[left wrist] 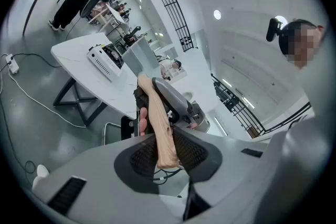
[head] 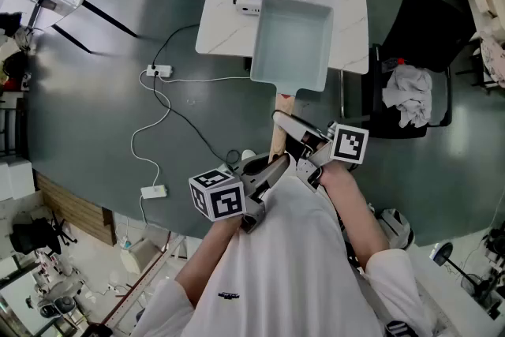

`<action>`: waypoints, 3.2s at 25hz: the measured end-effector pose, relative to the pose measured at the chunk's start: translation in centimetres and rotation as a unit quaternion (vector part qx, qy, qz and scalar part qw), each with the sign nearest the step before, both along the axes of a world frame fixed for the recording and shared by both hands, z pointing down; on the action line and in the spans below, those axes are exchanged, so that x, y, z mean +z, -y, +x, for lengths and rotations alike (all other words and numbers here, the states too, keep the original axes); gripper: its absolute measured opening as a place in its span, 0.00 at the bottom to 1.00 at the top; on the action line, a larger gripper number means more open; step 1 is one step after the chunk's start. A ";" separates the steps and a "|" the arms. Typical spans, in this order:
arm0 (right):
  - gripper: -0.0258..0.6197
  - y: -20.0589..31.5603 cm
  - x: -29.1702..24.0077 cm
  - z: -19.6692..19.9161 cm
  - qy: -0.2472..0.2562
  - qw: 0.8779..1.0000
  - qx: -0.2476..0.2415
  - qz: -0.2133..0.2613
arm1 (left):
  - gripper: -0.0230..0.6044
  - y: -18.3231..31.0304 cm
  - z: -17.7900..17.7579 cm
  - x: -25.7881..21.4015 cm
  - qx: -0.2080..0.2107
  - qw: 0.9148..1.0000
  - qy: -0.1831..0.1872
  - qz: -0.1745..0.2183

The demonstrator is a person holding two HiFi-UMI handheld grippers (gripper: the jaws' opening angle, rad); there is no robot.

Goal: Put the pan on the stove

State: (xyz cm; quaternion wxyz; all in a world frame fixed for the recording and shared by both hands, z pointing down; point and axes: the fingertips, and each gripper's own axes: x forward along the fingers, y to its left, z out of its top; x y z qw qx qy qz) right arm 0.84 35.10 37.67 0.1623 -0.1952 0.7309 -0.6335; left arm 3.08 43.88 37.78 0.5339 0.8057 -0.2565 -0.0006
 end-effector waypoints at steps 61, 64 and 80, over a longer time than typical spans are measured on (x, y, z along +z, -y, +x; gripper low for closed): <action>0.26 41.3 -0.5 -4.5 -0.011 0.999 0.041 0.019 | 0.16 41.1 -5.2 -0.5 0.044 0.999 -0.017 0.011; 0.26 42.0 -0.2 -4.1 -0.012 0.999 0.029 0.016 | 0.16 41.8 -4.6 -0.2 0.035 0.999 -0.016 0.006; 0.26 46.9 5.3 -3.1 0.005 1.000 -0.007 -0.024 | 0.16 47.0 -3.0 4.6 -0.005 1.000 -0.009 -0.027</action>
